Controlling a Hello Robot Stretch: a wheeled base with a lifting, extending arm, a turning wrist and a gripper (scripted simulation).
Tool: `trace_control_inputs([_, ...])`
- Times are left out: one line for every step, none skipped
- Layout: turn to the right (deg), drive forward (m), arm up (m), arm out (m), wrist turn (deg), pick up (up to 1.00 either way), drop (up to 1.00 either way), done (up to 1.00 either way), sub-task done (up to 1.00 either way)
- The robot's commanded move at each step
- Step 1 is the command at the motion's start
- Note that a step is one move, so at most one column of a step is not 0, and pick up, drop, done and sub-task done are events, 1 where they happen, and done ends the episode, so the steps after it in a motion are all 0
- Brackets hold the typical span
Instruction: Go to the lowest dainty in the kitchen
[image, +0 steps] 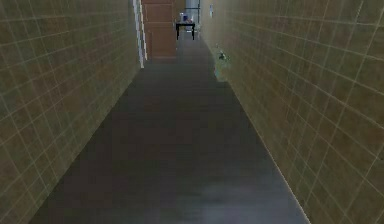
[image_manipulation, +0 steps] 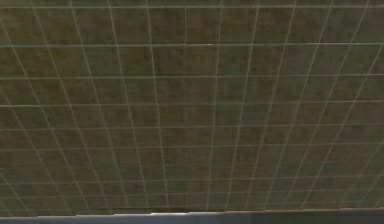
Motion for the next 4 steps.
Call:
trace_control_inputs([0.0, 1.0, 0.0, 0.0, 0.0, 0.0, 0.0, 0.0, 0.0])
trace_control_inputs([0.0, 1.0, 0.0, 0.0, 0.0, 0.0, 0.0, 0.0, 0.0])
trace_control_inputs([0.0, 1.0, 0.0, 0.0, 0.0, 0.0, 0.0, 0.0, 0.0])
trace_control_inputs([0.0, 1.0, 0.0, 0.0, 0.0, 0.0, 0.0, 0.0, 0.0])
